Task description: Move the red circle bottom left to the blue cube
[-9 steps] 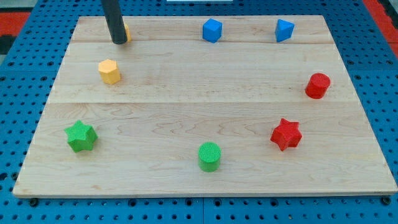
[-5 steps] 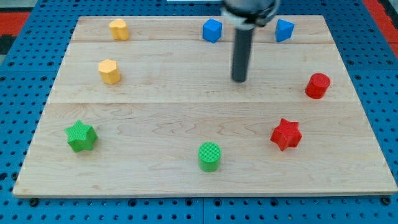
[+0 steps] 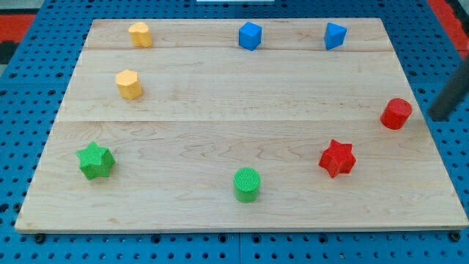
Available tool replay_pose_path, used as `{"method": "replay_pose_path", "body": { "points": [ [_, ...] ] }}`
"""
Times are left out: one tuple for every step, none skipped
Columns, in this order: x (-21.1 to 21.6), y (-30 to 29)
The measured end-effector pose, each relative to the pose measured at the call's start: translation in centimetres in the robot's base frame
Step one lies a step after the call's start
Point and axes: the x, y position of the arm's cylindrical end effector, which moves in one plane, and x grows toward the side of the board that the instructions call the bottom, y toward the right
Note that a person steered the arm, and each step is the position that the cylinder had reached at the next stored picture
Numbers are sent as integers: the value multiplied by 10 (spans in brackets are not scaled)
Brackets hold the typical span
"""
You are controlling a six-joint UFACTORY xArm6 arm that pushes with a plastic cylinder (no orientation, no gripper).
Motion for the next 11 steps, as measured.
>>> {"method": "replay_pose_path", "body": {
  "points": [
    [-52, -79],
    [-6, -10],
    [-9, 26],
    [50, 40],
    [47, -12],
    [24, -51],
    [70, -21],
    [62, -17],
    [111, -11],
    [104, -41],
    [78, -90]
  ]
}}
